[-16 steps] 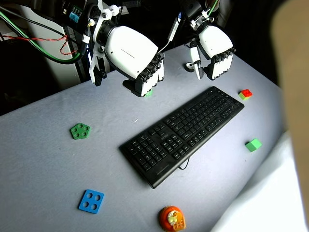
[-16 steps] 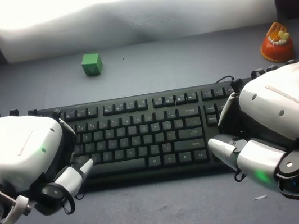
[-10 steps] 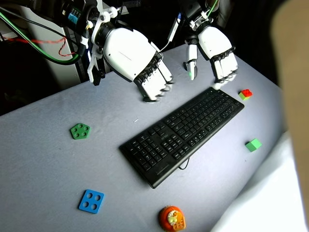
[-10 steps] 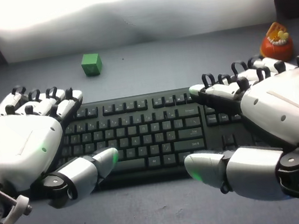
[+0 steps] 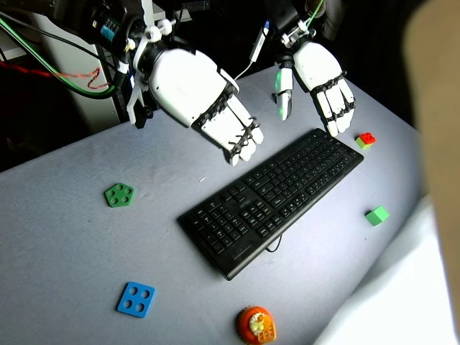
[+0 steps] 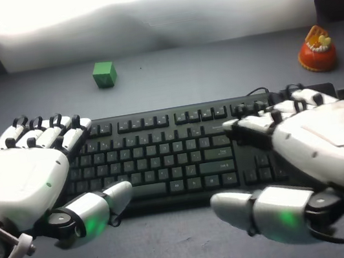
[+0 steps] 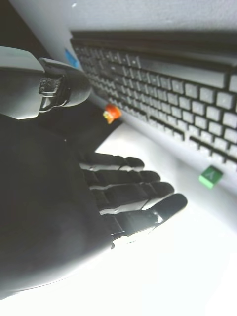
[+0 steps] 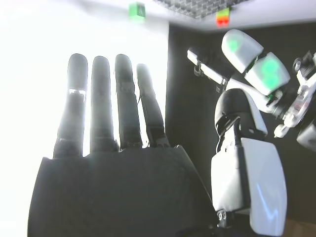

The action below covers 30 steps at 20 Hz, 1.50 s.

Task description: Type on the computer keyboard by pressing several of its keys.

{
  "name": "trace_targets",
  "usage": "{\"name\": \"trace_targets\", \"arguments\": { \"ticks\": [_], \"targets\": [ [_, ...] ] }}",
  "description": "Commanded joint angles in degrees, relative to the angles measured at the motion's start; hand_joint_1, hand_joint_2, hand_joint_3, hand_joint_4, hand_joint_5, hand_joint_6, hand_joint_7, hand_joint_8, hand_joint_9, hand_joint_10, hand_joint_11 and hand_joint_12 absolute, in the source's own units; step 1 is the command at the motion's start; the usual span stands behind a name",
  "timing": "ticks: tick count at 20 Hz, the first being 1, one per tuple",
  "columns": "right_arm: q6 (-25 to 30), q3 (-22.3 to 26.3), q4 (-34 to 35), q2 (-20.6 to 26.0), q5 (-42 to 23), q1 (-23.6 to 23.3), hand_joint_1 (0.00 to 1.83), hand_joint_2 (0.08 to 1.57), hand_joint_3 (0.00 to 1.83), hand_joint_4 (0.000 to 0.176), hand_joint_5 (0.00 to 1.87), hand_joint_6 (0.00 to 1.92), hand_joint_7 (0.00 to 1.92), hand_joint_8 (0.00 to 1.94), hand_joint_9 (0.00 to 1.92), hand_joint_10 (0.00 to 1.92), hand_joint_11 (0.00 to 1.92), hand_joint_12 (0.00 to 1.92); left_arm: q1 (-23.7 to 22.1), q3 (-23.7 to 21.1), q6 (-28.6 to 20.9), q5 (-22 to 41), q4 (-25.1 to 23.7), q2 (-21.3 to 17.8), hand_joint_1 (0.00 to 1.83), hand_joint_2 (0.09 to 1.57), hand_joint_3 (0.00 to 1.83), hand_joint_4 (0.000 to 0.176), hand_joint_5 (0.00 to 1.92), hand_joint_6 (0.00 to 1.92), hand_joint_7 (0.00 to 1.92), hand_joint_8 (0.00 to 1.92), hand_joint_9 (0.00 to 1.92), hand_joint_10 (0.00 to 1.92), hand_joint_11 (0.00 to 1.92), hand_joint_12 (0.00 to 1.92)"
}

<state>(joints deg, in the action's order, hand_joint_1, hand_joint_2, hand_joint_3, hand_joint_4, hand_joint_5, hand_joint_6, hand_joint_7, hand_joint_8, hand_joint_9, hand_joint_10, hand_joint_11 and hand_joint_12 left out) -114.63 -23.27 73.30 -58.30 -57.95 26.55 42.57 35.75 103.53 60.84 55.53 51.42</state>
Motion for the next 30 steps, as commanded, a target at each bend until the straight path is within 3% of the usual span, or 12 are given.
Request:
{"name": "trace_targets", "arguments": {
  "ticks": [1,2,5,9,17,20,21,23,27,30],
  "targets": [
    [0.5,-0.6,-4.9,-0.5,-3.6,-1.2,0.10,1.13,0.00,0.000,0.24,0.07,0.30,0.00,0.15,0.25,0.00,0.72,-0.1,0.6,-0.3,4.9,-3.3,0.3,0.00,1.18,0.00,0.030,0.11,0.00,0.11,0.01,0.14,0.00,0.00,0.63],
    [0.3,-1.6,-4.9,-1.8,-4.3,-1.6,0.08,1.14,0.00,0.000,0.26,0.08,0.31,0.00,0.15,0.23,0.00,0.65,-0.1,1.1,-0.5,5.2,-3.3,0.8,0.00,1.17,0.00,0.030,0.12,0.01,0.12,0.01,0.15,0.01,0.00,0.63],
    [-1.4,-4.7,-4.9,-5.7,-4.6,-2.9,0.07,1.13,0.00,0.000,0.33,0.08,0.35,0.01,0.20,0.19,0.00,0.82,0.0,2.6,-1.5,5.9,-3.3,2.4,0.00,1.15,0.00,0.032,0.17,0.01,0.18,0.01,0.18,0.01,0.00,0.66],
    [-4.9,-10.1,-4.9,-13.6,-7.1,-3.6,0.08,1.12,0.00,0.000,0.33,0.07,0.36,0.00,0.21,0.17,0.00,0.81,1.2,4.3,-3.6,5.9,-3.3,4.1,0.00,1.15,0.00,0.034,0.18,0.01,0.16,0.00,0.16,0.00,0.00,0.65],
    [-4.1,-18.3,-4.9,-23.4,-6.7,-3.8,0.09,1.12,0.00,0.000,0.33,0.04,0.34,0.00,0.23,0.12,0.00,0.75,2.9,5.8,-4.5,7.1,-5.0,7.5,0.00,1.15,0.00,0.034,0.22,0.01,0.20,0.01,0.20,0.01,0.00,0.73],
    [-3.4,-22.4,-4.9,-25.6,-5.2,-3.1,0.09,1.12,0.00,0.000,0.34,0.05,0.35,0.00,0.24,0.13,0.00,0.75,4.3,6.3,-6.3,7.1,-6.5,7.6,0.00,1.15,0.00,0.032,0.22,0.01,0.20,0.00,0.19,0.00,0.00,0.71],
    [-2.9,-23.3,-5.1,-26.1,-4.8,-2.9,0.06,1.14,0.01,0.000,0.33,0.04,0.30,0.00,0.21,0.10,0.00,0.54,4.7,6.6,-7.1,7.1,-7.0,7.7,0.00,1.15,0.00,0.037,0.21,0.00,0.18,0.00,0.16,0.00,0.00,0.69],
    [-1.7,-25.1,-7.6,-27.0,-4.6,-2.1,0.08,1.12,0.00,0.000,0.35,0.04,0.33,0.01,0.23,0.10,0.00,0.67,5.8,7.3,-8.8,7.1,-8.0,7.8,0.00,1.15,0.00,0.043,0.20,0.00,0.17,0.00,0.16,0.00,0.00,0.69],
    [-0.6,-26.3,-8.8,-27.9,-4.4,-0.8,0.10,1.12,0.00,0.000,0.37,0.04,0.37,0.01,0.26,0.10,0.00,0.75,7.1,8.7,-10.6,7.1,-8.8,8.4,0.00,1.15,0.00,0.045,0.22,0.01,0.20,0.00,0.17,0.00,0.00,0.65],
    [1.5,-27.2,-10.5,-28.5,-4.9,0.0,0.07,1.12,0.00,0.007,0.40,0.04,0.39,0.01,0.26,0.09,0.00,0.84,7.3,9.3,-11.3,7.2,-8.9,9.0,0.00,1.13,0.00,0.038,0.25,0.01,0.20,0.00,0.17,0.00,0.00,0.65]
  ]
}}
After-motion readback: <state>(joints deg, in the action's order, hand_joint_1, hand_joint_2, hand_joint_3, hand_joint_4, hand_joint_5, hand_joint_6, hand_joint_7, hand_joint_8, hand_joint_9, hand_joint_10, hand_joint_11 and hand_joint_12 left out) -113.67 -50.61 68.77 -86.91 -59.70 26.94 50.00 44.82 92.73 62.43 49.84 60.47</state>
